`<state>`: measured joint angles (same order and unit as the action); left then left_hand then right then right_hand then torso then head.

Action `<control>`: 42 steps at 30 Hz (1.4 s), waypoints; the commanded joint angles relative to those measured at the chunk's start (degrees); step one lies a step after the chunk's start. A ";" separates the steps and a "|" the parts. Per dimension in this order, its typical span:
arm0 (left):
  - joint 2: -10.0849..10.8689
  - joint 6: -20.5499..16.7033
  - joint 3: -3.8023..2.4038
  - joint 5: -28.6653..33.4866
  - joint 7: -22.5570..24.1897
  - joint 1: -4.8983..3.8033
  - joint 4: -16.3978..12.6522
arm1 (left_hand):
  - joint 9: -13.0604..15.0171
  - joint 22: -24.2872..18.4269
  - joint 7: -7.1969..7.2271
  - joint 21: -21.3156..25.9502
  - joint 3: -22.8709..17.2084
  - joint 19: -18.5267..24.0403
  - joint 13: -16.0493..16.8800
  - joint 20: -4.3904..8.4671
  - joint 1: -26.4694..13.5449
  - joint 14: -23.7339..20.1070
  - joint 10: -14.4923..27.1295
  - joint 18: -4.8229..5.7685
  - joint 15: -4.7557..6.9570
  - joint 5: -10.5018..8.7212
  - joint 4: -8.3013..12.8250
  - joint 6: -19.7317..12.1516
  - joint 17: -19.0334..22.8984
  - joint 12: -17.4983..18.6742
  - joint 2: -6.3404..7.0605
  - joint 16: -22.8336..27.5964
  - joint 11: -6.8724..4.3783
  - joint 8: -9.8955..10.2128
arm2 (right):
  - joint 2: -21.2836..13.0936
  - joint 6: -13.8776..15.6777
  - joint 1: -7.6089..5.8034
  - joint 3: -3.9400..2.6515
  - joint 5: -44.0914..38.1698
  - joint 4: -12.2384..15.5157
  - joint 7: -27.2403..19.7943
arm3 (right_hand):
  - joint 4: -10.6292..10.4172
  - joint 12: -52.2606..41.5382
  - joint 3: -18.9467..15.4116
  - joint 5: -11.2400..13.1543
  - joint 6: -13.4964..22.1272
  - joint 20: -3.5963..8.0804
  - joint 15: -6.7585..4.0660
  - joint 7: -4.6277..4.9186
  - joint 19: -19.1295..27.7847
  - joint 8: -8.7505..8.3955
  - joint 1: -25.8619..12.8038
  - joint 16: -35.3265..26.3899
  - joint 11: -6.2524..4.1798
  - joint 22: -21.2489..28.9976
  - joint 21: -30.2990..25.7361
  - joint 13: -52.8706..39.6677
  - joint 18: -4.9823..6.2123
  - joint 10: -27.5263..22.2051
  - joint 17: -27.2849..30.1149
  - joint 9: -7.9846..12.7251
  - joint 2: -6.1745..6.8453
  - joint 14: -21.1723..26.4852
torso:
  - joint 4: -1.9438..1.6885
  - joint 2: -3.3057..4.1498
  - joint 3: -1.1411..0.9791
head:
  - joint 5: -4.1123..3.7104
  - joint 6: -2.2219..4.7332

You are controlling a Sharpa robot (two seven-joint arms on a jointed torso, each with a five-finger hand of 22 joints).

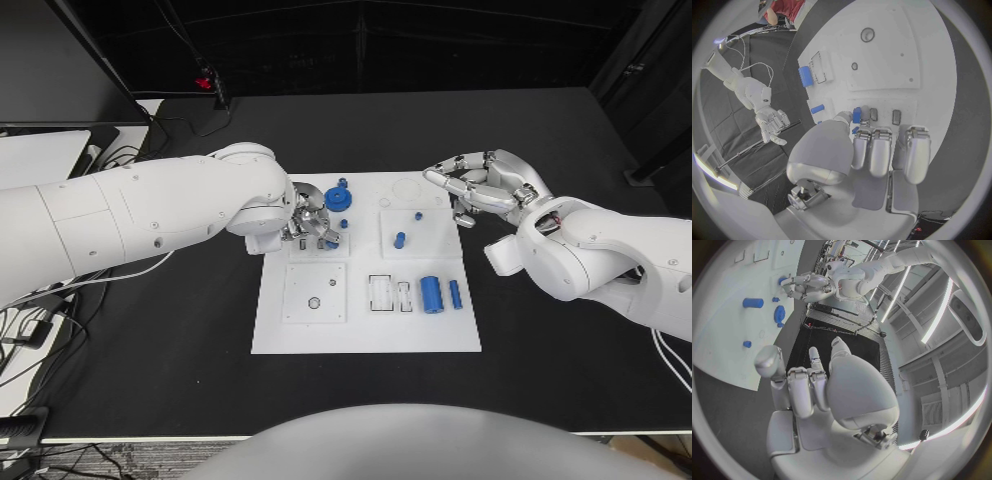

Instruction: Assemble the parts on the task board

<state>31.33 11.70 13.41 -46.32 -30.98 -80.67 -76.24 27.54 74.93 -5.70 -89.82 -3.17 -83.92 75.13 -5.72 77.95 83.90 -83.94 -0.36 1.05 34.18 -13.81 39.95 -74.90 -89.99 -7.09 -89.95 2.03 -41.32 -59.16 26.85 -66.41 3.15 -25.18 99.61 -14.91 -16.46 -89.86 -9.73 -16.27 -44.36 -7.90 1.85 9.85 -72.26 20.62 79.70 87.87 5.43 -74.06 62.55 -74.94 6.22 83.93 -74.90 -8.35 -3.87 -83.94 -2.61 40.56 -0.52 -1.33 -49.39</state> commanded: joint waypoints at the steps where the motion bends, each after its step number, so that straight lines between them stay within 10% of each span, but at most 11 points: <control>1: 0.35 -0.64 0.05 -0.20 0.97 0.04 -0.17 | 0.13 15.07 0.37 -0.18 -0.65 -6.08 14.87 0.33 2.66 6.10 -6.06 0.36 0.32 0.34 0.02 -0.05 -15.10 -0.01 -1.78 -0.05 -0.11 0.00 | -0.02 -0.40 0.05 0.00 0.12 -0.04 0.12 | -0.11 -0.14 -0.29 -0.25 0.30 0.02 -0.16 0.02 0.16 0.43 0.22 -0.37 0.02 0.06 -0.40 -15.06 0.68 6.07 -11.18 -0.08 -0.37 -3.62 | -0.04 0.01 0.02 | -0.07 -0.04; 42: 4.63 1.20 0.05 -0.19 0.70 -0.84 -1.65 | 0.61 15.07 0.23 -0.18 -1.40 -6.08 14.87 0.25 2.12 6.10 -6.06 0.36 0.21 -0.02 -1.44 0.24 -15.10 -0.01 -0.91 -0.05 0.03 0.12 | 0.12 -0.65 0.33 0.05 0.12 -0.37 0.51 | -0.20 -0.14 -0.39 -0.35 0.75 0.01 -0.14 0.06 0.35 1.02 0.30 -0.49 0.04 0.32 -0.97 -15.06 0.77 6.07 -10.96 -0.16 -1.21 -3.49 | 0.08 0.02 0.00 | 1.03 -0.53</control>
<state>36.04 11.98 13.49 -46.39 -29.72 -81.46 -77.96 28.03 74.91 -5.84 -89.82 -4.61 -83.92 75.06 -5.72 78.37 84.10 -83.82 -0.37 1.02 34.15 -15.07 40.19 -74.90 -90.19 -6.68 -89.95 2.17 -41.16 -59.09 26.76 -66.02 3.21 -25.17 99.12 -14.00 -16.52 -89.86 -9.80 -16.27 -43.96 -7.90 1.85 9.86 -72.26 21.45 79.92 87.67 5.43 -73.77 61.83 -74.97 6.21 83.93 -74.95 -8.43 -4.55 -83.94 -2.57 40.58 -0.52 -0.36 -49.91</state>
